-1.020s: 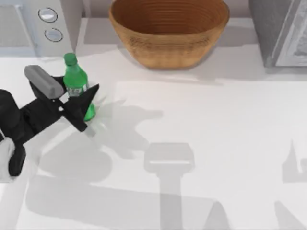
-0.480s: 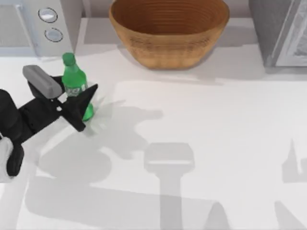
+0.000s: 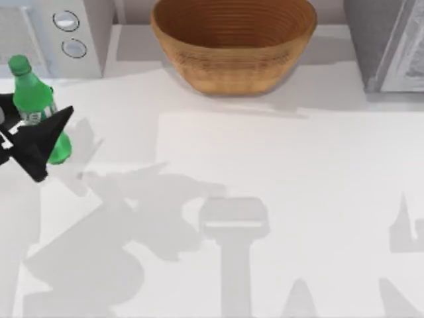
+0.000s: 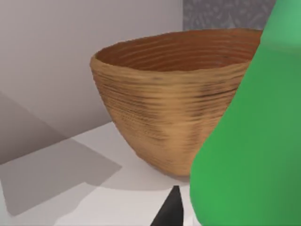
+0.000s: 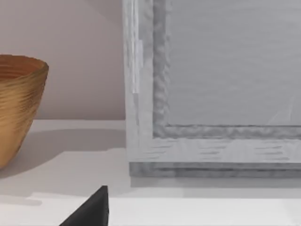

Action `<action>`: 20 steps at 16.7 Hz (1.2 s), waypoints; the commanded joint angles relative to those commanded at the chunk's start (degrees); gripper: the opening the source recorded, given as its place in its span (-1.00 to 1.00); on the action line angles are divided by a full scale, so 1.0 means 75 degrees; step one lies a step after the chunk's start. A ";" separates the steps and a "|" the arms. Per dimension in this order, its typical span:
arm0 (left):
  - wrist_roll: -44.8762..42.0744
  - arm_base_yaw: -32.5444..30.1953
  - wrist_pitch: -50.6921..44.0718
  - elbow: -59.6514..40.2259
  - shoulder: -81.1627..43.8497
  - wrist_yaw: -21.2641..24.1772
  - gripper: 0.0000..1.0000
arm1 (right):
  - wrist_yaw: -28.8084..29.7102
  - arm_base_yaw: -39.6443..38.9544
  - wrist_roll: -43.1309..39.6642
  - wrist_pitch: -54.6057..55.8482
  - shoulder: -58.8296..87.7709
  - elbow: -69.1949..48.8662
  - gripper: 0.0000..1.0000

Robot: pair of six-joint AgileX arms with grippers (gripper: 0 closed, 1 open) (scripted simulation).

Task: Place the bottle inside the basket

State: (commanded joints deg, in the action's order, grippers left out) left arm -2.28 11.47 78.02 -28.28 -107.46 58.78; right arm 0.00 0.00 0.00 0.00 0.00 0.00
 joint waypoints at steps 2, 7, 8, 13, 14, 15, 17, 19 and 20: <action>-0.0017 0.0553 -0.0495 0.0413 0.0941 0.0547 -1.00 | 0.0000 0.0000 0.0000 0.0000 0.0000 0.0000 1.00; -0.0030 0.1358 -0.1209 0.1009 0.2077 0.1333 -1.00 | 0.0000 0.0000 0.0000 0.0000 0.0000 0.0000 1.00; -0.0030 0.1359 -0.1210 0.1010 0.2078 0.1334 -1.00 | 0.0000 0.0000 0.0000 0.0000 0.0000 0.0000 1.00; -0.0047 0.1265 -0.1247 0.0883 0.1987 0.1265 -1.00 | 0.0000 0.0000 0.0000 0.0000 0.0000 0.0000 1.00; -0.0052 0.1166 -0.1343 0.0717 0.1884 0.1177 -1.00 | 0.0000 0.0000 0.0000 0.0000 0.0000 0.0000 1.00; -0.0056 0.1024 -0.1485 0.0472 0.1740 0.1052 -1.00 | 0.0000 0.0000 0.0000 0.0000 0.0000 0.0000 1.00; -0.0058 0.0609 -0.1910 -0.0273 0.1346 0.0692 -1.00 | 0.0000 0.0000 0.0000 0.0000 0.0000 0.0000 1.00; -0.0056 0.0065 -0.2488 -0.1322 0.0861 0.0208 -1.00 | 0.0000 0.0000 0.0000 0.0000 0.0000 0.0000 1.00; -0.0052 -0.0242 -0.2823 -0.1936 0.0601 -0.0073 -1.00 | 0.0000 0.0000 0.0000 0.0000 0.0000 0.0000 1.00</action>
State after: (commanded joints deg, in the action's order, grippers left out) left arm -2.67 9.66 56.84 -42.80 -102.96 58.23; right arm 0.00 0.00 0.00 0.00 0.00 0.00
